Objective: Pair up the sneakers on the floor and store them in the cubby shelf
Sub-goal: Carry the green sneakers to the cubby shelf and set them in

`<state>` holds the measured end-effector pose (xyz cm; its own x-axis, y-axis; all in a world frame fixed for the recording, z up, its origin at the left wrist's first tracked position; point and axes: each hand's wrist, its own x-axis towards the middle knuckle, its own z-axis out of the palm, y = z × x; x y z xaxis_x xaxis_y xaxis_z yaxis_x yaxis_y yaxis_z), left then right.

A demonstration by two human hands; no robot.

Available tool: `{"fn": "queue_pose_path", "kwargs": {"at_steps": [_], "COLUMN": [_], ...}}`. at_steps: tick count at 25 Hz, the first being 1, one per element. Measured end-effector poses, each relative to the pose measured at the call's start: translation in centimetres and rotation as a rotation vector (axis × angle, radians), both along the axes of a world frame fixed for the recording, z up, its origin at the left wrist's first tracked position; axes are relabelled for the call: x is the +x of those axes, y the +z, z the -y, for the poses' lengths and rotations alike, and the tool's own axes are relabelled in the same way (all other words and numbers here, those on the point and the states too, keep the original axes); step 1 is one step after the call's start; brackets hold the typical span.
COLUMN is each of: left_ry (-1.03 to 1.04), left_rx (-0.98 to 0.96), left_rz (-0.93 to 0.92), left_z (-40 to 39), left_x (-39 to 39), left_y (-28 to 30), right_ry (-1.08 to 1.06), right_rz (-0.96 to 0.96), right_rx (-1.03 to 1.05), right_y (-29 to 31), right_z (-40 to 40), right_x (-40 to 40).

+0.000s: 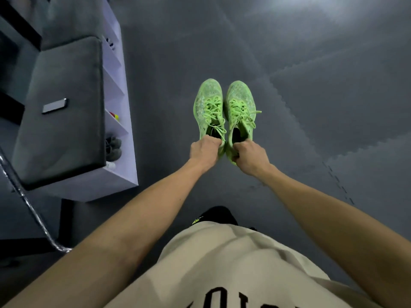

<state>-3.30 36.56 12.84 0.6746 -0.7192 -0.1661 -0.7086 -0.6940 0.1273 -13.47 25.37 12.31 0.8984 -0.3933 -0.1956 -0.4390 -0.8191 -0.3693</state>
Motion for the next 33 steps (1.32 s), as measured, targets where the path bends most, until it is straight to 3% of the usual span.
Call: {"fn": "queue_pose_path", "kwargs": {"at_steps": [22,33], "left_ry": [0.063,0.248], "left_rx": [0.005,-0.027], "left_rz": [0.012,0.004], "left_z": [44.7,61.2], "left_x": [47.4,71.5], "left_y": [-1.5,-1.4], "right_ry": [0.006,0.217], "right_rz": [0.004,-0.025], "right_rx": [-0.008,-0.035], "right_y": [-1.1,-0.2], "right_z": [45.1,63.4], "right_x": [47.8,74.3]}}
